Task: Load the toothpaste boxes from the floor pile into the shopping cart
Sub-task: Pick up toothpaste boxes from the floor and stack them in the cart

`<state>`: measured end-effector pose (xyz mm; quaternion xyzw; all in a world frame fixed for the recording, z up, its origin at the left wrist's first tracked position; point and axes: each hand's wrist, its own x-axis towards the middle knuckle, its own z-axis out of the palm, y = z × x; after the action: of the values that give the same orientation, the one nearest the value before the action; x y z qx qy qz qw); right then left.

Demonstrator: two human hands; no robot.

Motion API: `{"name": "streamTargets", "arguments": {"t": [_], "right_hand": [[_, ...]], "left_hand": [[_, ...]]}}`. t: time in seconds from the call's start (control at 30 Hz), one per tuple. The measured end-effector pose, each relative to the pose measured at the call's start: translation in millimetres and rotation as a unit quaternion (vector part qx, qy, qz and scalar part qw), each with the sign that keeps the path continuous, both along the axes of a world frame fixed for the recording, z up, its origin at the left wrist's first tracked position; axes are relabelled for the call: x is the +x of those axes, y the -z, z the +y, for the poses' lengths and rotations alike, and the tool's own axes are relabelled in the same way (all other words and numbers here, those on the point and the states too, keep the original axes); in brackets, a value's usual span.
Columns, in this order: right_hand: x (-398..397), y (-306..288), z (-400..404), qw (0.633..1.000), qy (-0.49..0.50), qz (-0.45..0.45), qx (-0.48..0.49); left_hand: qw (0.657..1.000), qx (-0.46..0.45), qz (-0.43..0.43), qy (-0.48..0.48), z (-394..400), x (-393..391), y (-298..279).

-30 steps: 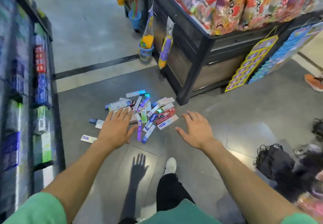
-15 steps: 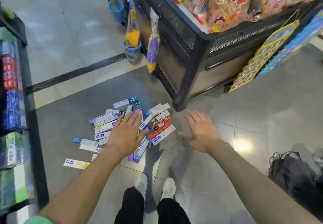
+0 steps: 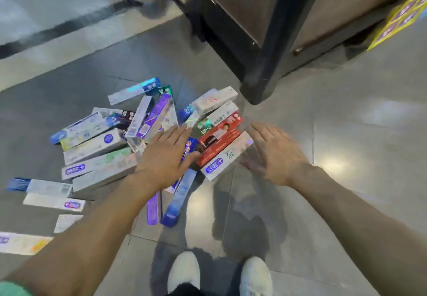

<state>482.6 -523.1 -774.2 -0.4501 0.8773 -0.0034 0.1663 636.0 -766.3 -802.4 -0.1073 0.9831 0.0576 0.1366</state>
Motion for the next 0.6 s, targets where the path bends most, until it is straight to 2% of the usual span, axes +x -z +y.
{"name": "streamTargets", "arguments": {"t": [0.13,0.27,0.47,0.6], "right_hand": [[-9,109,-14,0.999,-0.026,0.024,0.01],[-18,179,-26,0.997,-0.049,0.051,0.012],[-18,201,-30,0.999,-0.034,0.031,0.025],[-8,207,-34,0.998,-0.045,0.007,0.05]], "left_hand": [[0.999,-0.007,0.019,0.032,-16,-6,99],[0.996,-0.044,0.046,0.056,-36,-15,157],[0.997,-0.049,0.046,0.042,-51,-12,173],[0.998,0.0,0.046,0.031,-46,0,183]]}}
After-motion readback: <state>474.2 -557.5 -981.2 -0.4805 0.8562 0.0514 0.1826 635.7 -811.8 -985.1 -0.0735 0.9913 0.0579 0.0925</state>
